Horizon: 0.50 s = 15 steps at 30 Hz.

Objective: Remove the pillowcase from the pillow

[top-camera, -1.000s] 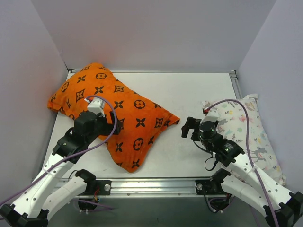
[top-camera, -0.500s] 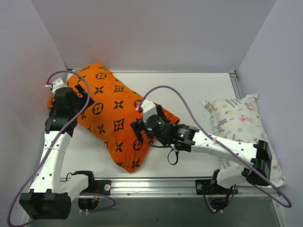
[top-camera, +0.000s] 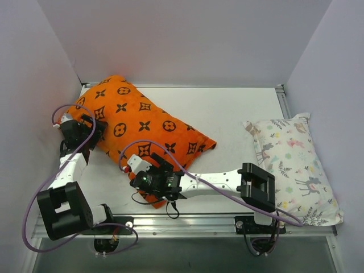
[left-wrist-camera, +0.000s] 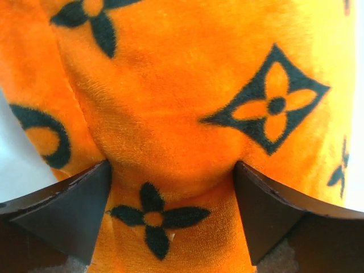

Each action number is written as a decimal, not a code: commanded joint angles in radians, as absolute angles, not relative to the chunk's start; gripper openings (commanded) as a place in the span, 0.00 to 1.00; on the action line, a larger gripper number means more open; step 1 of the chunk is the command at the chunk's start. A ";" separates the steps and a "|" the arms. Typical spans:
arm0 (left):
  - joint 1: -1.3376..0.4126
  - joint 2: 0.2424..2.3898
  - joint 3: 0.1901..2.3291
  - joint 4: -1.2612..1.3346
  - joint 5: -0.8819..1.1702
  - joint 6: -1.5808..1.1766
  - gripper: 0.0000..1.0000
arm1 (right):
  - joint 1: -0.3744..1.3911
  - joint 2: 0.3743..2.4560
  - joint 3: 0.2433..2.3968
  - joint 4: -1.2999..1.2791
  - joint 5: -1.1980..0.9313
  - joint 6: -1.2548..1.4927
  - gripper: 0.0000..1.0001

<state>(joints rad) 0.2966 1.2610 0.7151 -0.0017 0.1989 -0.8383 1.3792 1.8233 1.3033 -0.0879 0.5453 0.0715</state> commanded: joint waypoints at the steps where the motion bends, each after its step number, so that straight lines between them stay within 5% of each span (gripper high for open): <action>1: 0.281 1.293 0.692 0.224 0.256 -0.865 0.93 | 1.367 1.871 1.328 -0.067 0.741 0.095 0.99; 4: 0.238 1.328 0.699 0.233 0.230 -0.841 0.72 | 1.361 1.901 1.362 -0.071 0.808 0.097 0.88; 5: 0.230 1.339 0.706 0.227 0.210 -0.833 0.42 | 1.358 1.901 1.373 -0.092 0.810 0.101 0.81; 6: 0.218 1.341 0.713 0.219 0.198 -0.825 0.28 | 1.353 1.895 1.381 -0.098 0.808 0.101 0.70; 7: 0.201 1.339 0.722 0.191 0.187 -0.812 0.17 | 1.350 1.887 1.388 -0.107 0.801 0.101 0.37; 8: 0.193 1.327 0.745 0.170 0.164 -0.805 0.00 | 1.348 1.866 1.390 -0.110 0.801 0.095 0.25; 11: 0.172 1.274 0.800 0.075 0.124 -0.764 0.00 | 1.342 1.817 1.405 -0.138 0.769 0.086 0.01; 15: 0.155 1.145 0.897 -0.116 0.049 -0.694 0.00 | 1.339 1.723 1.427 -0.190 0.654 0.086 0.00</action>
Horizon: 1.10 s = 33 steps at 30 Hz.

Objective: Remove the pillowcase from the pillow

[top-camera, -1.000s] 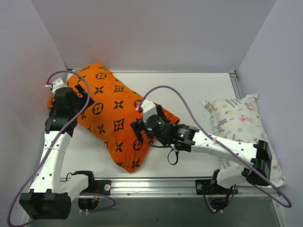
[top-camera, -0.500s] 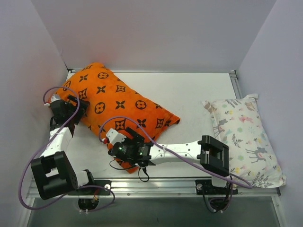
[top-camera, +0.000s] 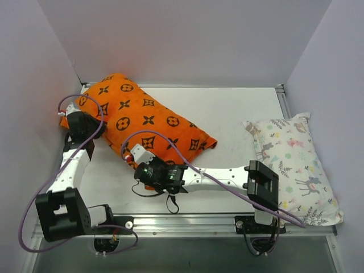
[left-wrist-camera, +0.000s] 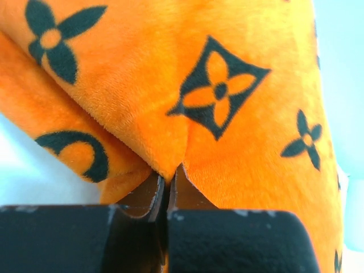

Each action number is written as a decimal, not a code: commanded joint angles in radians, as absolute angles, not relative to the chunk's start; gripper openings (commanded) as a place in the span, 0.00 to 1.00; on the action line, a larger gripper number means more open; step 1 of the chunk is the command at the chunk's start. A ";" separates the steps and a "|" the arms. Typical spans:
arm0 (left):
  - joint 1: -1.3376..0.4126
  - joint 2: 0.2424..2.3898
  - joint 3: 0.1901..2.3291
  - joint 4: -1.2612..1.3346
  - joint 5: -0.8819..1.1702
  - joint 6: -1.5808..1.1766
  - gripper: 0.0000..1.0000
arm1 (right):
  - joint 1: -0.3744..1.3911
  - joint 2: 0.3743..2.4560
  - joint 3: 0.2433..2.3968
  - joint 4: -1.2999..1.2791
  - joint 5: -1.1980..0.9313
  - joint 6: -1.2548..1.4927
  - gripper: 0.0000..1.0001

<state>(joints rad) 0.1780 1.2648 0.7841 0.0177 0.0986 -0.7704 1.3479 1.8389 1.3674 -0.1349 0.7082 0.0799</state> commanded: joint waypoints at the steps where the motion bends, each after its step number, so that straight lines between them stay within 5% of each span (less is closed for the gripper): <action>1: 0.153 1.115 0.917 -0.185 0.037 -0.658 0.00 | 1.339 1.701 1.436 -0.230 0.616 0.097 0.00; 10: 0.046 0.896 1.303 -0.451 -0.052 -0.482 0.00 | 1.332 1.366 1.551 -0.334 0.051 0.233 0.00; 16: -0.324 1.138 1.397 -0.450 -0.245 -0.440 0.00 | 0.858 1.246 1.231 -0.228 -0.289 0.455 0.00; 22: -0.394 1.469 1.338 -0.361 -0.201 -0.548 0.00 | 0.496 1.375 0.991 -0.092 -0.433 0.591 0.00; 29: -0.482 1.615 1.276 -0.276 -0.196 -0.598 0.00 | 0.365 1.577 1.043 -0.109 -0.368 0.603 0.00; 31: -0.483 1.626 1.276 -0.272 -0.198 -0.600 0.00 | 0.362 1.601 1.132 -0.165 -0.328 0.580 0.12; 32: -0.482 1.631 1.282 -0.275 -0.198 -0.594 0.04 | 0.361 1.605 1.167 -0.187 -0.309 0.572 0.24; 33: -0.480 1.632 1.293 -0.290 -0.201 -0.582 0.06 | 0.362 1.606 1.227 -0.231 -0.267 0.566 0.48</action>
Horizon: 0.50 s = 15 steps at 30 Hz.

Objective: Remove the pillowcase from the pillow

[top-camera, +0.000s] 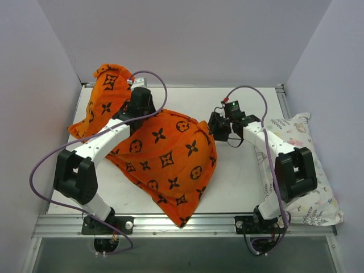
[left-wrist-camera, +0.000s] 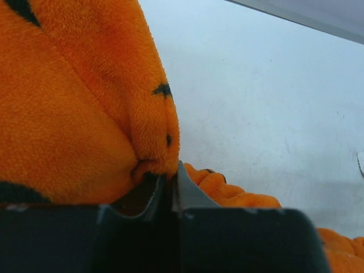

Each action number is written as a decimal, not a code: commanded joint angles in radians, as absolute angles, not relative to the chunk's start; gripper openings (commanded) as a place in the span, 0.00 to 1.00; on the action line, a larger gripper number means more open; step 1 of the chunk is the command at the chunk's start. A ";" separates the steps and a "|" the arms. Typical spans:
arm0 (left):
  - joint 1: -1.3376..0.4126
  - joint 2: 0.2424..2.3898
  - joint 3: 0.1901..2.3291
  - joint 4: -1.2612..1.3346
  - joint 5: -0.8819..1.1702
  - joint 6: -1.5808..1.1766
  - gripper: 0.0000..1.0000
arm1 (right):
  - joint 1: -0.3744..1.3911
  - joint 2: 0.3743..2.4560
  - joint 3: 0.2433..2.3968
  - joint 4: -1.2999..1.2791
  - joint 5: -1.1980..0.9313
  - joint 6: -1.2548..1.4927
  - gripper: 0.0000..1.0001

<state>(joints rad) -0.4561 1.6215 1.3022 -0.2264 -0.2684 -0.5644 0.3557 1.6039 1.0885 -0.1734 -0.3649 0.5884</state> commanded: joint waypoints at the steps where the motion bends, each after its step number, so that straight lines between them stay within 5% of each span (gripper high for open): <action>1: -0.479 1.641 1.324 -0.301 -0.206 -0.574 0.14 | 0.361 1.603 1.259 -0.251 -0.247 0.551 0.57; 5: -0.476 1.651 1.380 -0.330 -0.196 -0.531 0.46 | 0.359 1.540 1.354 -0.317 -0.131 0.529 0.84; 8: -0.465 1.652 1.411 -0.333 -0.178 -0.517 0.65 | 0.364 1.473 1.393 -0.351 -0.080 0.522 0.88; 15: -0.445 1.661 1.485 -0.335 -0.133 -0.499 0.85 | 0.416 1.299 1.348 -0.380 -0.020 0.502 0.92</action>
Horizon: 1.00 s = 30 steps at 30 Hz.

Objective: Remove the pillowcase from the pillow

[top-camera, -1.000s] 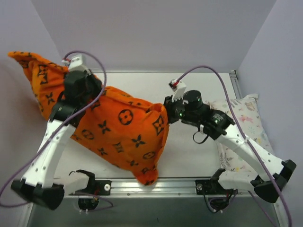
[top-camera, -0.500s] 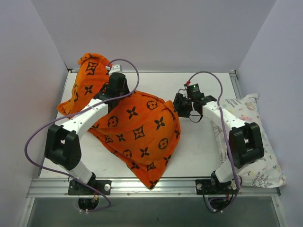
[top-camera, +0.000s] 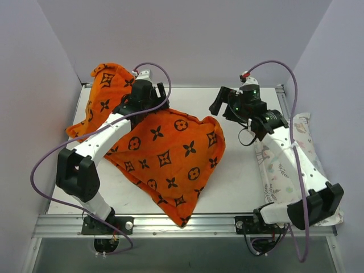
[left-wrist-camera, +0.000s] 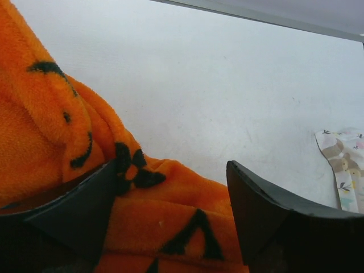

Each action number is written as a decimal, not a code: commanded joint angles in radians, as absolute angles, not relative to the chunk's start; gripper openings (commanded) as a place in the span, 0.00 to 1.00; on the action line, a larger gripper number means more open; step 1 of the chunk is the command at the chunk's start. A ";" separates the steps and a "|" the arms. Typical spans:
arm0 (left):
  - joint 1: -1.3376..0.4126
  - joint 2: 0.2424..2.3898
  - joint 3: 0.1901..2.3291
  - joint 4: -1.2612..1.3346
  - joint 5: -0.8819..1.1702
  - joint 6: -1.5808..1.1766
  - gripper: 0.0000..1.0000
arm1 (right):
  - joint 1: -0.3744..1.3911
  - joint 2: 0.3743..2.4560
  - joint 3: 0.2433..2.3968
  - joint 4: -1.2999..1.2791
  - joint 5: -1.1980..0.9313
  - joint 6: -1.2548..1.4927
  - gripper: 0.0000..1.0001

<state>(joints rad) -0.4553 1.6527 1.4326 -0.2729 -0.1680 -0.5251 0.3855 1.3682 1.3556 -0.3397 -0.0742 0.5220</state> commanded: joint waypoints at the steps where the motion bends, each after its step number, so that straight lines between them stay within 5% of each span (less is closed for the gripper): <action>1: -0.443 1.663 1.492 -0.325 -0.121 -0.492 0.86 | 0.475 1.257 1.336 -0.382 -0.003 0.494 0.93; 12: -0.414 1.709 1.635 -0.298 -0.048 -0.479 0.89 | 1.120 1.114 1.046 -0.270 0.279 0.580 0.93; 17: -0.411 1.735 1.673 -0.298 -0.077 -0.453 0.89 | 1.134 1.317 1.011 -0.212 0.261 0.626 0.94; 24: -0.325 1.674 1.608 -0.272 -0.184 -0.468 0.89 | 0.884 1.462 0.939 -0.138 0.160 0.683 0.92; 28: -0.252 1.615 1.543 -0.268 -0.198 -0.500 0.89 | 0.747 1.439 0.913 -0.130 0.121 0.678 0.63; 29: -0.238 1.606 1.533 -0.278 -0.210 -0.500 0.89 | 0.733 1.430 0.902 -0.129 0.126 0.670 0.44; 30: -0.233 1.598 1.523 -0.285 -0.253 -0.502 0.89 | 0.718 1.424 0.897 -0.132 0.130 0.666 0.36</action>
<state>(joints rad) -0.2607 1.6722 1.5398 -0.2977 -0.1749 -0.4870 0.7624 1.4559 0.9241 -0.1265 0.1131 0.6628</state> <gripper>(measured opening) 0.887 0.415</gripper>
